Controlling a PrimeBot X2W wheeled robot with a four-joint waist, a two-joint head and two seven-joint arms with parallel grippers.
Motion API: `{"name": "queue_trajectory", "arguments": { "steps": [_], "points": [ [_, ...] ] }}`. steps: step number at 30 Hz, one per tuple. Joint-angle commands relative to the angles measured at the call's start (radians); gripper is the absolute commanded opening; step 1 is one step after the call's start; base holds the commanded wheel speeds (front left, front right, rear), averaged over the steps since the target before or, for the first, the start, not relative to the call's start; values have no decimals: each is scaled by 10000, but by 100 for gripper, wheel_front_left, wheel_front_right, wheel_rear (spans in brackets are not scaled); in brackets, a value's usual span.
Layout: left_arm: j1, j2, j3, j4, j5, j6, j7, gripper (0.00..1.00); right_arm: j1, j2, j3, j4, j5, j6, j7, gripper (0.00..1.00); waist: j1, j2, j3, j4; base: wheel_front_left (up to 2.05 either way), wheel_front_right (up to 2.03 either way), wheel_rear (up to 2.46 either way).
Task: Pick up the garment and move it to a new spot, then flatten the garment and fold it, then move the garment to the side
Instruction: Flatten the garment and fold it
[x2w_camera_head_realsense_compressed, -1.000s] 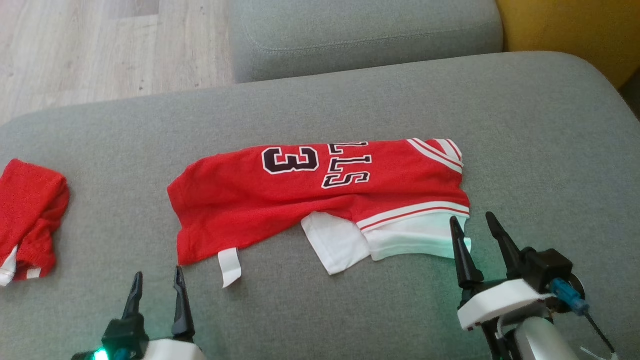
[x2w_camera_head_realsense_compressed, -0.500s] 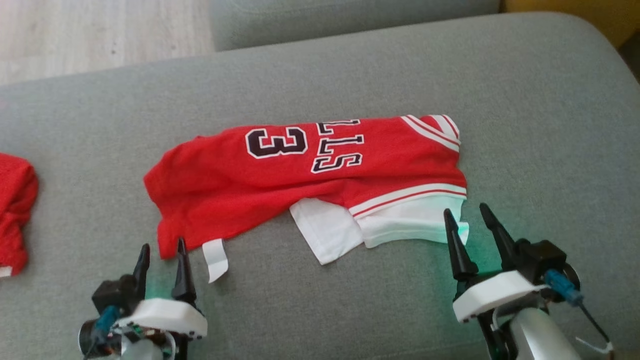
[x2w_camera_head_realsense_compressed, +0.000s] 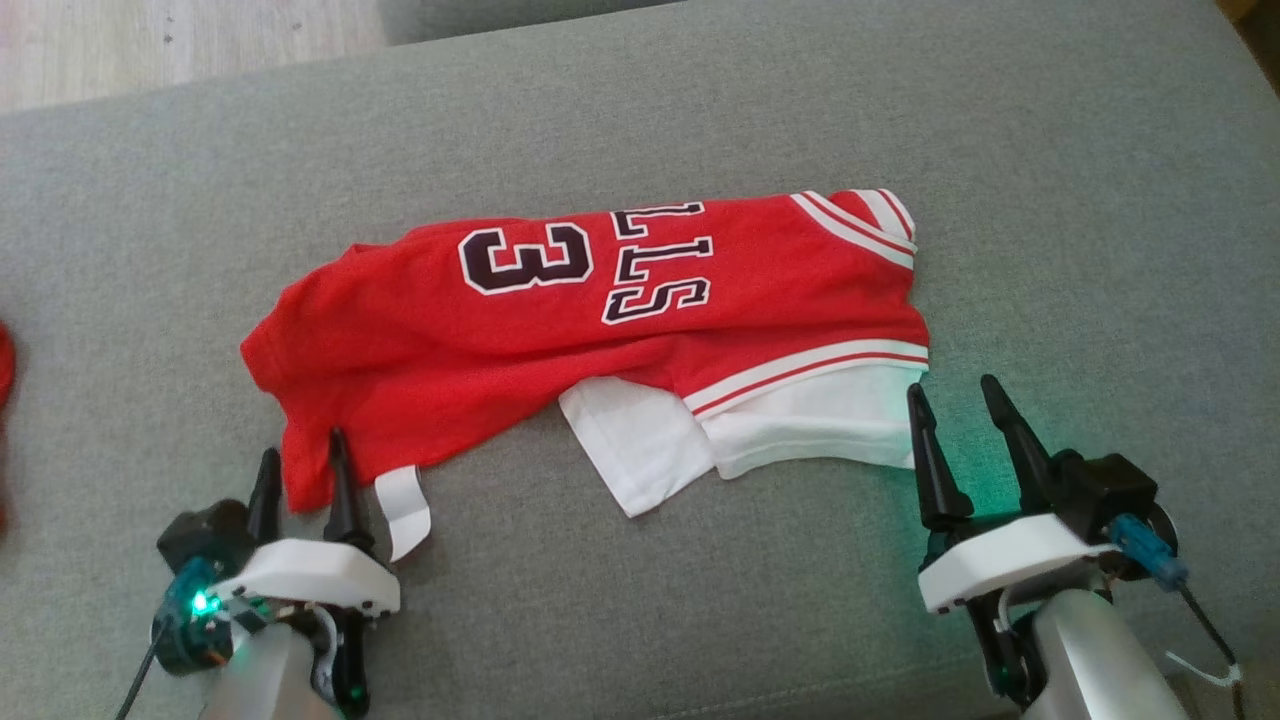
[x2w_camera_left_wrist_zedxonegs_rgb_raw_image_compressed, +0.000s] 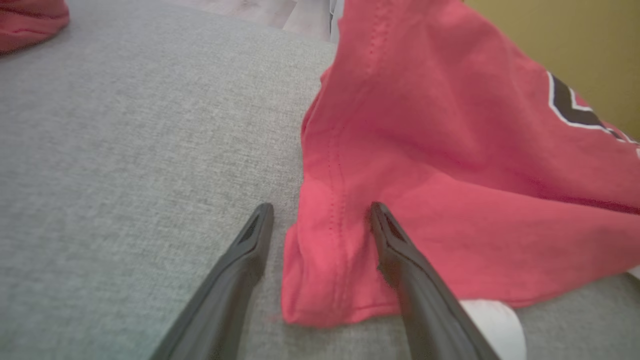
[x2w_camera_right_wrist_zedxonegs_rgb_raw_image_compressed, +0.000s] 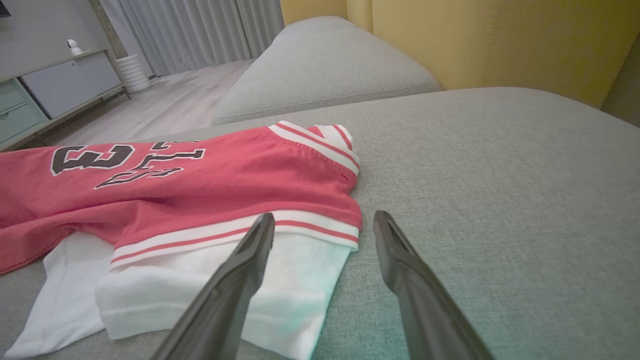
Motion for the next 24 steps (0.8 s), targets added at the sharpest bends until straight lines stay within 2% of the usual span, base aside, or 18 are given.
{"name": "queue_trajectory", "arguments": {
  "steps": [1, 3, 4, 5, 7, 17, 24],
  "points": [
    [-30, 21, 26, 177, -141, -122, 129, 100, -255, -12, 174, -265, -99, 65, -65, 100, -1, -1, 25, -6, 0, 0, 0],
    [-103, 21, -302, 351, -404, -140, 129, 100, -246, -12, 107, -248, -116, 65, -65, 100, -1, -1, 62, -11, 0, 0, 0],
    [-123, 21, -474, 411, -529, -143, 129, 81, -246, -12, 84, -232, -123, 65, -65, 100, -1, -1, 73, -17, 0, 0, 0],
    [-135, 21, -612, 474, -619, -145, 129, 43, -247, -12, 67, -214, -124, 65, -65, 100, -1, -1, 82, -20, 0, 0, 0],
    [-137, 21, -855, 584, -773, -147, 129, 0, -244, -12, 37, -175, -103, 65, -65, 100, -1, -1, 91, -21, 0, 0, 0],
    [137, 20, -1263, 189, -1145, -150, 129, 0, -150, -12, 12, 459, 568, 65, -65, 100, -1, -1, 86, 239, 0, 0, 0],
    [234, 20, -1499, -353, -896, -150, 129, 0, -621, -12, 535, 1723, 1582, 65, -65, 100, -1, -1, 158, 629, 0, 0, 0]
  ]
}}
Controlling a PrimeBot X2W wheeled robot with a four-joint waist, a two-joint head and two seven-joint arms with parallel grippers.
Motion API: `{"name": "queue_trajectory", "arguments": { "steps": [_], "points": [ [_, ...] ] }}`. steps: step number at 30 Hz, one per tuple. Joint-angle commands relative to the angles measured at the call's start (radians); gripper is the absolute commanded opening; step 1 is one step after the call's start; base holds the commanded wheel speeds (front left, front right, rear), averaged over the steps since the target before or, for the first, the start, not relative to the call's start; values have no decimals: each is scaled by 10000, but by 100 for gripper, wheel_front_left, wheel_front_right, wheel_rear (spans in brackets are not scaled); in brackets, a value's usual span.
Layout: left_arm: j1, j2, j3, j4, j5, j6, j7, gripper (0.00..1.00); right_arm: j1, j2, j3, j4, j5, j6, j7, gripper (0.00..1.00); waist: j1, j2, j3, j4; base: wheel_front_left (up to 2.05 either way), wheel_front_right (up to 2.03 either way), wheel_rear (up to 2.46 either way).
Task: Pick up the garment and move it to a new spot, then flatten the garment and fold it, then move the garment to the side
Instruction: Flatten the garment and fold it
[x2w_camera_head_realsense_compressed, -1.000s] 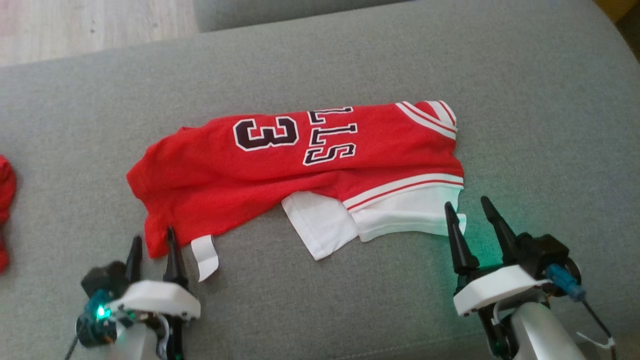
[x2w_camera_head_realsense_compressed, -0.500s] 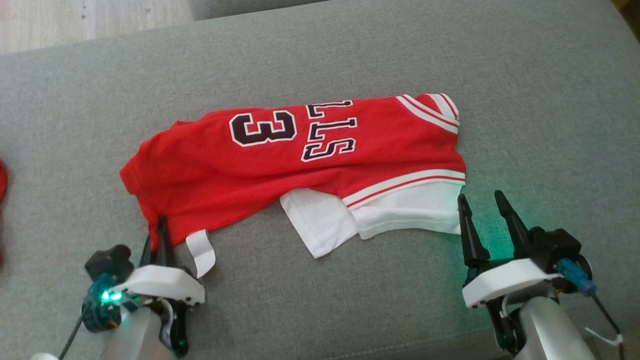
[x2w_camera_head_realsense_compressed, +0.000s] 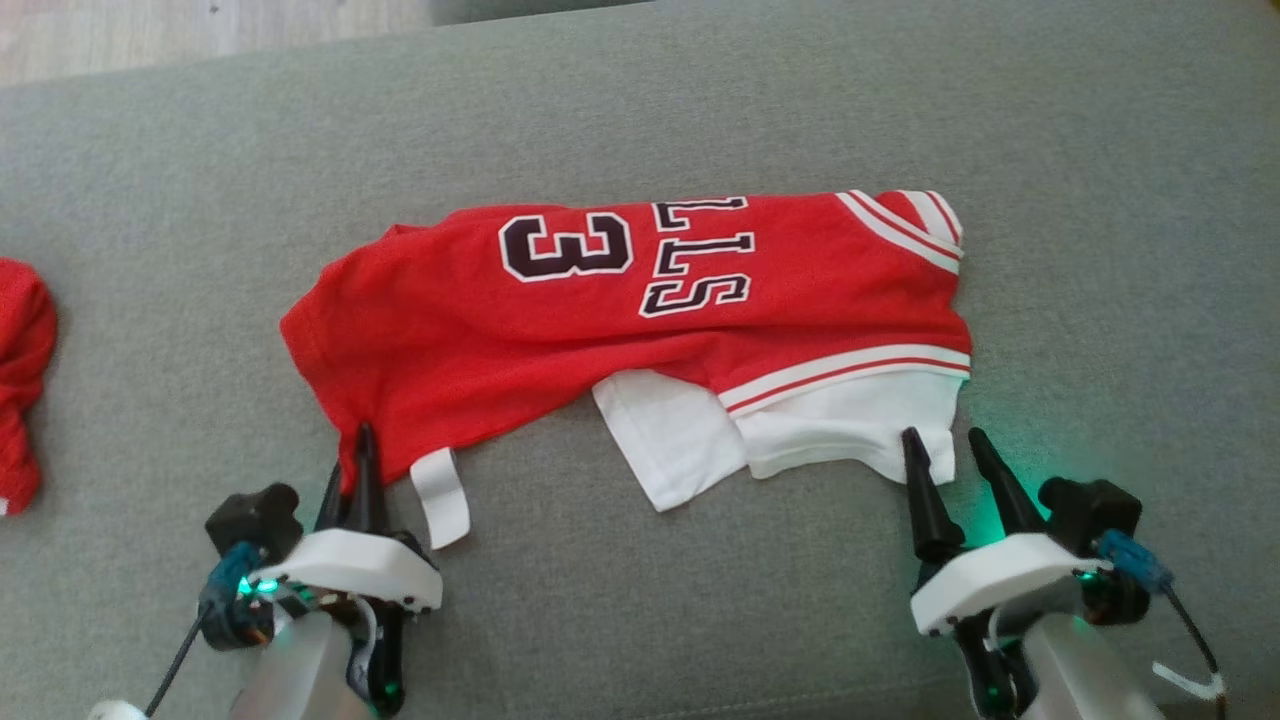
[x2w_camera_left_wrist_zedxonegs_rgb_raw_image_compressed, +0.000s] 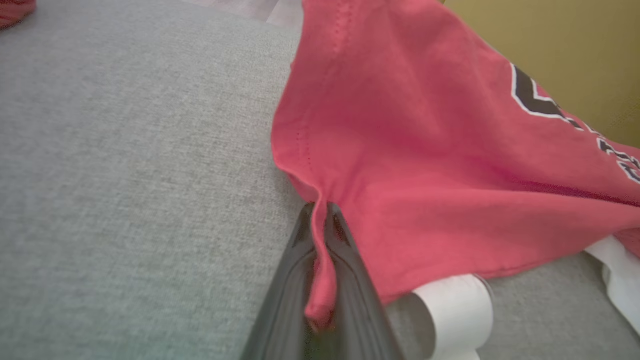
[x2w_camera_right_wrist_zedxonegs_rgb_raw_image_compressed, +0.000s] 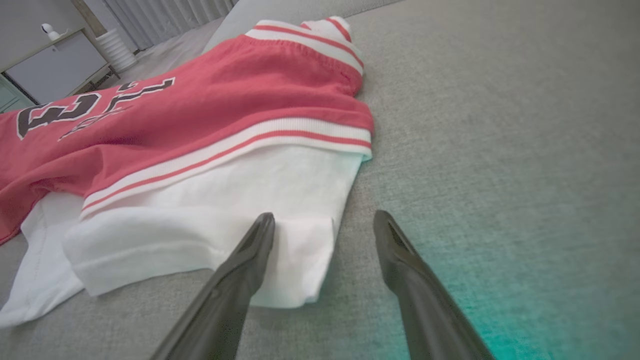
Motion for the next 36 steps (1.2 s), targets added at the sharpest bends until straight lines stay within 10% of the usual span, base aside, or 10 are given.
{"name": "queue_trajectory", "arguments": {
  "steps": [1, 36],
  "points": [
    [314, -58, 112, -100, 62, -70, 108, 0, -400, -14, 465, 21, 274, 65, -65, 100, -1, 0, 36, 100, 0, 0, 0],
    [667, -58, 192, -301, 582, -71, 108, 0, 589, -14, 2231, 476, 3027, 65, -65, 100, -1, 0, -56, 12, 0, 0, 0]
  ]
}}
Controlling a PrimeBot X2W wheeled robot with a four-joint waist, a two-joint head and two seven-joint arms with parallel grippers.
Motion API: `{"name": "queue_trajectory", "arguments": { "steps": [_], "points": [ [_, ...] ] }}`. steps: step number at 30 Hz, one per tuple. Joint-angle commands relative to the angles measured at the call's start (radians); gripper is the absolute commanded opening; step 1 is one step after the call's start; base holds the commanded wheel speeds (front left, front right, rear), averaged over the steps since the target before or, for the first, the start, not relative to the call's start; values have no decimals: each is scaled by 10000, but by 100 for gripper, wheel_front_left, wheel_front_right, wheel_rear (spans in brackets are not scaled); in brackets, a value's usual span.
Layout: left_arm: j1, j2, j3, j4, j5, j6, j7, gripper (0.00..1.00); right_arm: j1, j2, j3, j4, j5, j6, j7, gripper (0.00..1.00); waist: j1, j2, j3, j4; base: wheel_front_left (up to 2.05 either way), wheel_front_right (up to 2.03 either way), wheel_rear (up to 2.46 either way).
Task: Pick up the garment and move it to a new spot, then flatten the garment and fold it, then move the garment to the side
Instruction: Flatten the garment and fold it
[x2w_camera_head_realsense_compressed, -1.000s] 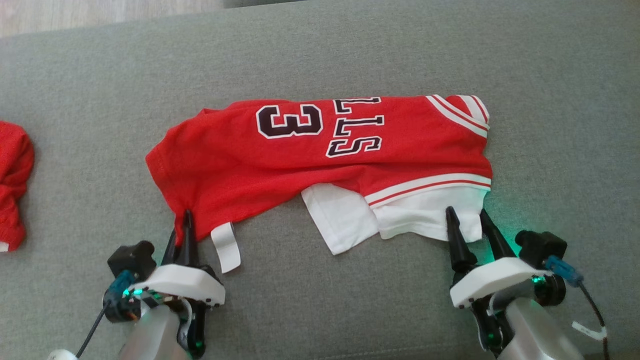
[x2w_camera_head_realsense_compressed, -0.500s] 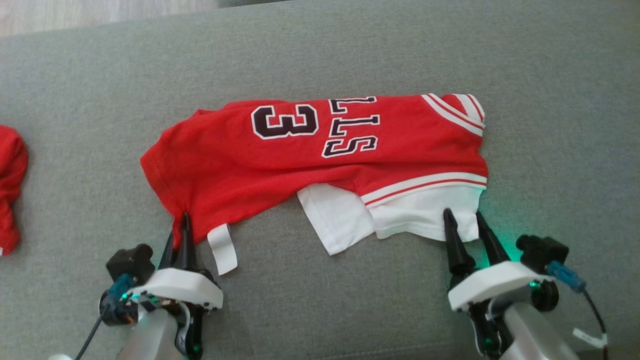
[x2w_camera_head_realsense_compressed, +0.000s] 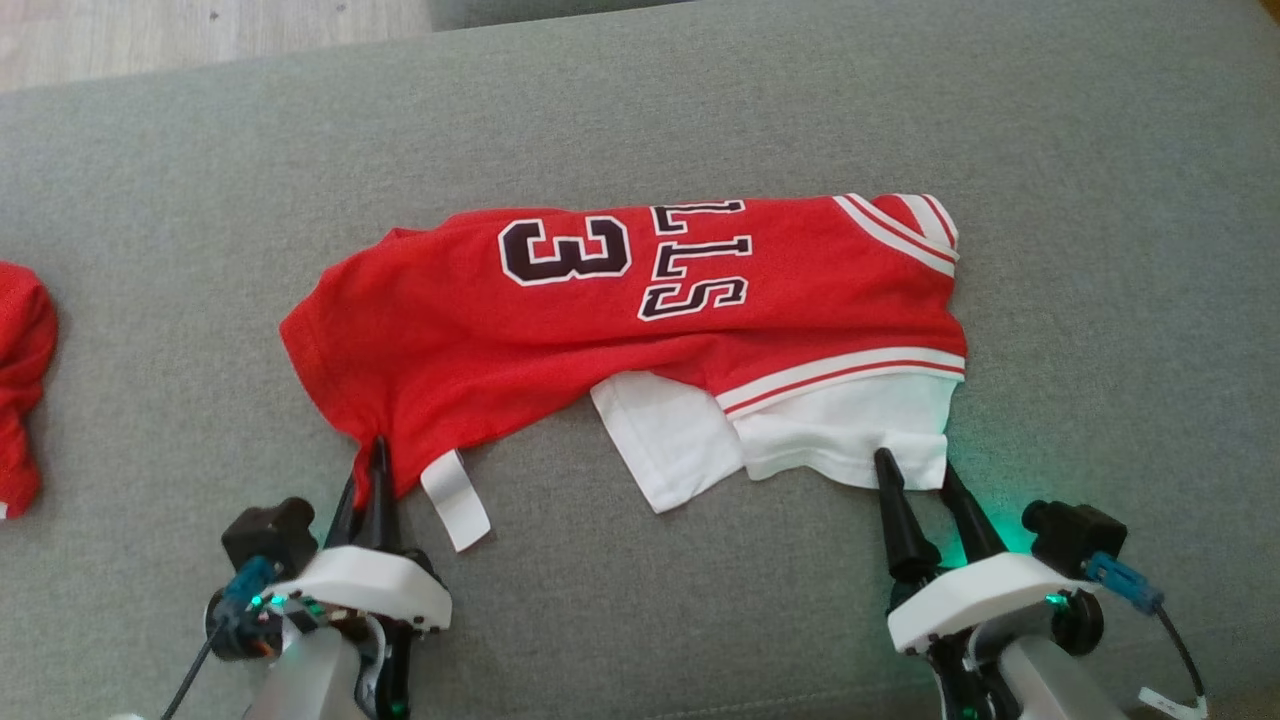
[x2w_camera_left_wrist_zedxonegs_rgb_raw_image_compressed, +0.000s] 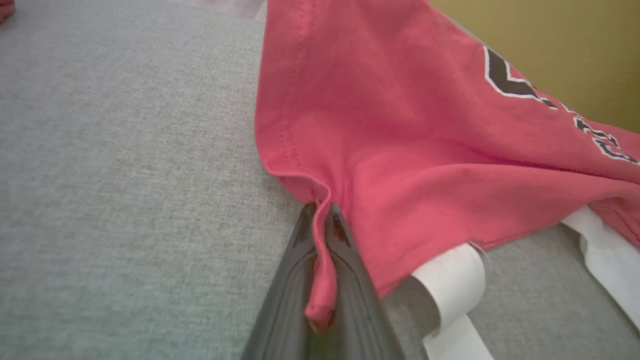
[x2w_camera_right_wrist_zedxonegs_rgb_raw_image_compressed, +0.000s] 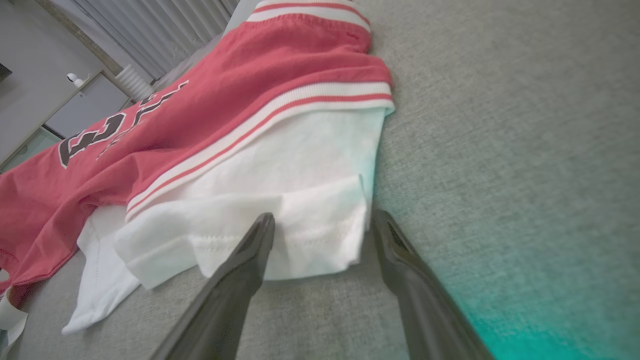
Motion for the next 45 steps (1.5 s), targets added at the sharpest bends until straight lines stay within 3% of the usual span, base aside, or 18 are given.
{"name": "queue_trajectory", "arguments": {
  "steps": [1, 13, 23, 37, 45],
  "points": [
    [296, -2, 188, 29, 68, -59, 68, 0, 470, 170, 592, 137, 101, 65, 123, 100, 1, 0, 6, 17, 0, 0, 0],
    [427, -1, 155, 53, 137, -59, 68, 0, 561, 109, 1151, -201, 1070, 65, 123, 100, 1, 0, -155, 53, 0, 0, 0],
    [386, 2, 51, 50, 235, -59, 68, 0, 284, 145, 752, -491, 1830, 65, 123, 100, 1, 0, -158, 99, 0, 0, 0],
    [513, 18, 181, -48, 341, -59, 68, 0, 657, 157, 202, -2266, 2112, 65, 123, 100, 1, 0, -115, 101, 0, 0, 0],
    [455, 11, 122, -31, 334, -59, 68, 0, 440, 166, -173, -2129, 2192, 65, 123, 100, 1, 0, -37, 124, 0, 0, 0]
  ]
}}
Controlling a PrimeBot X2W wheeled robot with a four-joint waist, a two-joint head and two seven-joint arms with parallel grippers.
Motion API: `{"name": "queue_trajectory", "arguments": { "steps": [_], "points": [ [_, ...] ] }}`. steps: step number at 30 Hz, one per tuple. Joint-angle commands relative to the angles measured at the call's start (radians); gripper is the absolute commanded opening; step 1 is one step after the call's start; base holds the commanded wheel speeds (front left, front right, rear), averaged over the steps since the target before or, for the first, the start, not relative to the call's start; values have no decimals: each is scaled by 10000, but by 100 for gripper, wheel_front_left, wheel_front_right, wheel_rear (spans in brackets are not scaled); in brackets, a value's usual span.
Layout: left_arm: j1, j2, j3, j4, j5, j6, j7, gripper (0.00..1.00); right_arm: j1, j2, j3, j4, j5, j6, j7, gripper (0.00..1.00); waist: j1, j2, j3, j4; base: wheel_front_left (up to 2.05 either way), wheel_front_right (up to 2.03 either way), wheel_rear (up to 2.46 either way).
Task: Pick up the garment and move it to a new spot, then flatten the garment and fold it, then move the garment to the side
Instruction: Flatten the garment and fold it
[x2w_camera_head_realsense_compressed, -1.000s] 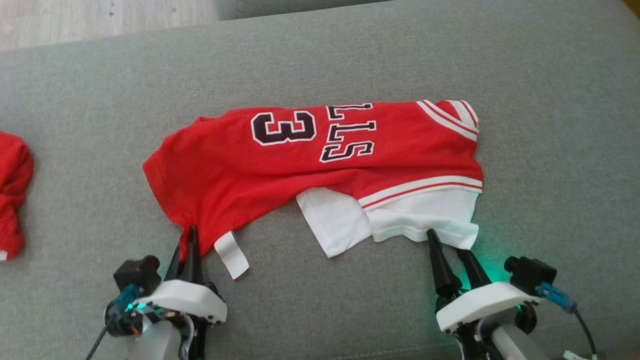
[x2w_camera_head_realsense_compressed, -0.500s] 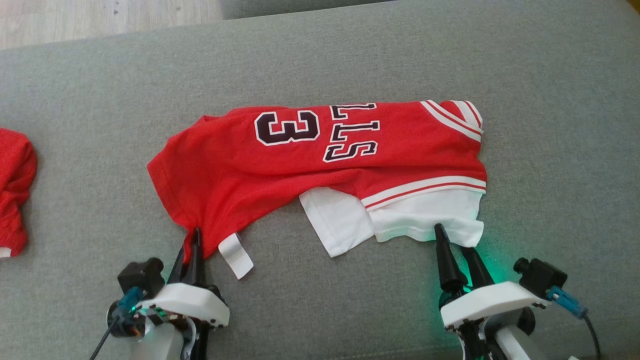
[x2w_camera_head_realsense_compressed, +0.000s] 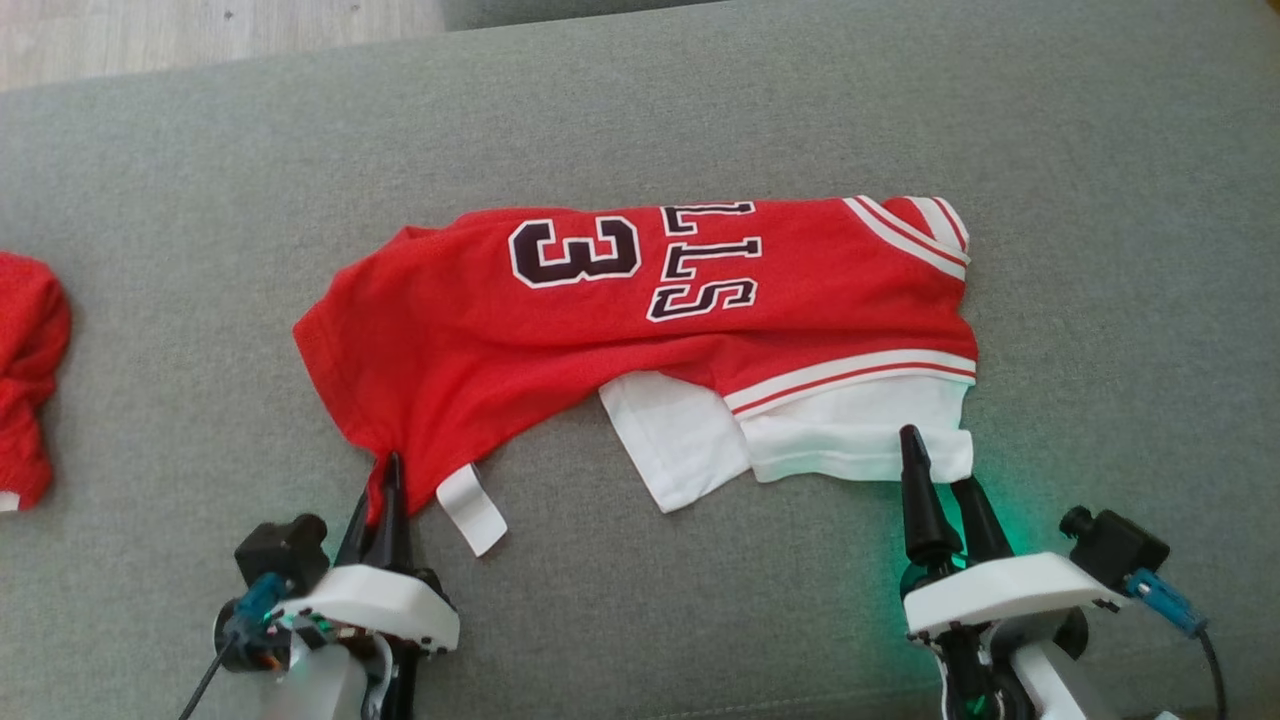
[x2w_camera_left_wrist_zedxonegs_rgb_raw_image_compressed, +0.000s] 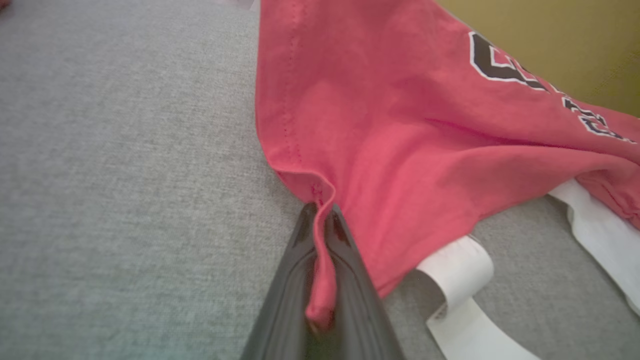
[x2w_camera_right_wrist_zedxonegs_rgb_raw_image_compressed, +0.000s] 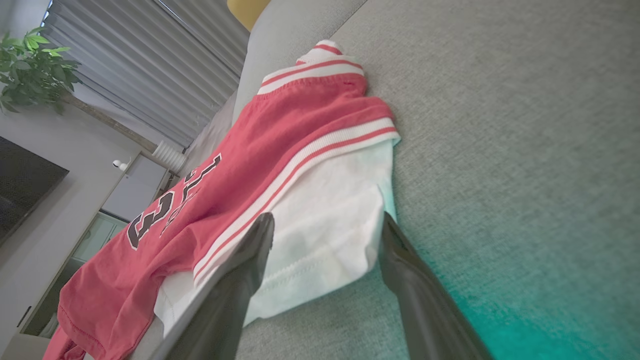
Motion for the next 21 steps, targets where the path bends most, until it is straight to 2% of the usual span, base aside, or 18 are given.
{"name": "queue_trajectory", "arguments": {
  "steps": [1, 13, 14, 15, 16, 21],
  "points": [
    [144, 43, 192, 55, 68, 15, 81, 0, -330, 34, 197, -210, 51, 65, -26, 100, 0, 0, 24, 14, 0, 0, 0],
    [109, 37, 143, 99, 47, 15, 81, 0, -717, 36, 349, 152, 246, 65, -26, 100, 0, 0, 13, 169, 0, 0, 0],
    [115, 37, 149, 102, 41, 15, 81, 0, -720, 36, 282, 173, 219, 65, -26, 84, 0, 0, 11, 168, 0, 0, 0],
    [118, 36, 150, 108, 39, 15, 81, 0, -728, 36, 227, 193, 196, 65, -26, 45, 0, 0, 6, 166, 0, 0, 0],
    [119, 36, 152, 113, 38, 15, 81, 0, -730, 37, 156, 238, 200, 65, -26, 1, 0, 0, -3, 165, 0, 0, 0],
    [116, 36, 211, 63, 0, 15, 81, 0, -792, 37, -97, 274, 124, 65, -26, 0, 0, 0, -134, 172, 0, 0, 0]
  ]
}}
